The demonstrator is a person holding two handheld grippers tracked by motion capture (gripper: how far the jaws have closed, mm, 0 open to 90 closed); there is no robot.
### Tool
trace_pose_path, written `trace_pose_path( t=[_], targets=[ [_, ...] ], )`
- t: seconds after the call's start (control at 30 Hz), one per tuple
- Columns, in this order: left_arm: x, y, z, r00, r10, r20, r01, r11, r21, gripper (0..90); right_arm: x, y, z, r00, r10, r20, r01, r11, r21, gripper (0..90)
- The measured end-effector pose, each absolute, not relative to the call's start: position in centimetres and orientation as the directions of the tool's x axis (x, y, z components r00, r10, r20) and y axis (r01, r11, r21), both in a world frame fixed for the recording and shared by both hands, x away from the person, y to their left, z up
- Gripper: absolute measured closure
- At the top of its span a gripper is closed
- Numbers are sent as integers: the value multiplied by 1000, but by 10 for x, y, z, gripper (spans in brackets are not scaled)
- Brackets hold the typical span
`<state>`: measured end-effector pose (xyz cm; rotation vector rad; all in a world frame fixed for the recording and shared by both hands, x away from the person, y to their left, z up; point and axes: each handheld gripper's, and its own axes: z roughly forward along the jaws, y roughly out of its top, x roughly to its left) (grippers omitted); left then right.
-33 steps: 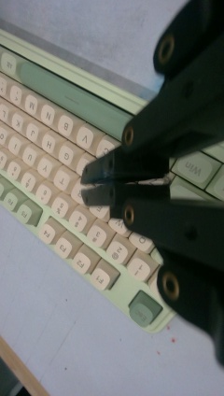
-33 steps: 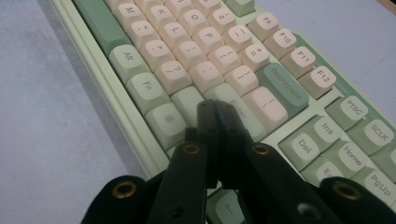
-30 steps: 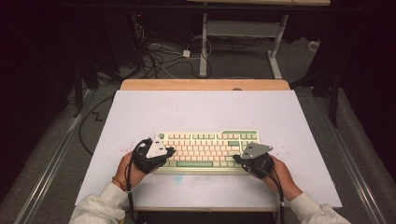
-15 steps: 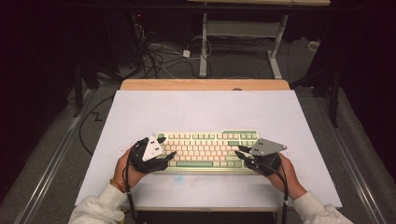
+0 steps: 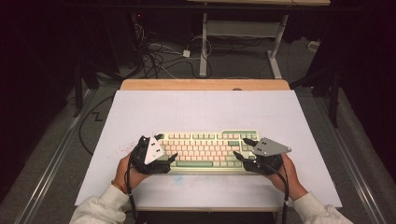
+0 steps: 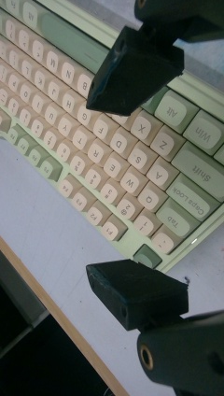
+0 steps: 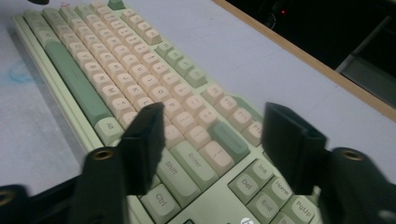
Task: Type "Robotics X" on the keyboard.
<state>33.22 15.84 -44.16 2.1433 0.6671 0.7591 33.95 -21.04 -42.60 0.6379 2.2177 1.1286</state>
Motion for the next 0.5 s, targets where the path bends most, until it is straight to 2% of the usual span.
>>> trace_pose_path(
  t=[0.23, 0.5],
  targets=[
    [332, 156, -443, 679, 665, 310, 216, -584, 782, 180, 340, -209, -427, -714, 646, -270, 156, 522, 839, 202],
    [331, 151, -441, 679, 659, 324, 191, -584, 789, 180, 341, -209, -426, -691, 671, -269, 159, 504, 849, 160]
  ],
)
